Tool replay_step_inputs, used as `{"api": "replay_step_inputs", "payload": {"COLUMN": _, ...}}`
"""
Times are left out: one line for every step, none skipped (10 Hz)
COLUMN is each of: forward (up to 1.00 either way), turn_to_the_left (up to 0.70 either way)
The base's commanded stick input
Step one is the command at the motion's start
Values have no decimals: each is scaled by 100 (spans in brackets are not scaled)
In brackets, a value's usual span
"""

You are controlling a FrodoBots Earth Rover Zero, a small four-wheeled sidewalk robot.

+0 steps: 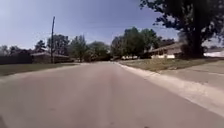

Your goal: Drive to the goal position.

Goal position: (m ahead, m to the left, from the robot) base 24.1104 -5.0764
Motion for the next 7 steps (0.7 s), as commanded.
{"api": "replay_step_inputs", "payload": {"forward": 70, "turn_to_the_left": 0}}
{"api": "replay_step_inputs", "payload": {"forward": 70, "turn_to_the_left": 0}}
{"api": "replay_step_inputs", "payload": {"forward": 70, "turn_to_the_left": 0}}
{"api": "replay_step_inputs", "payload": {"forward": 70, "turn_to_the_left": 0}}
{"api": "replay_step_inputs", "payload": {"forward": 70, "turn_to_the_left": 0}}
{"api": "replay_step_inputs", "payload": {"forward": 70, "turn_to_the_left": 0}}
{"api": "replay_step_inputs", "payload": {"forward": 70, "turn_to_the_left": 0}}
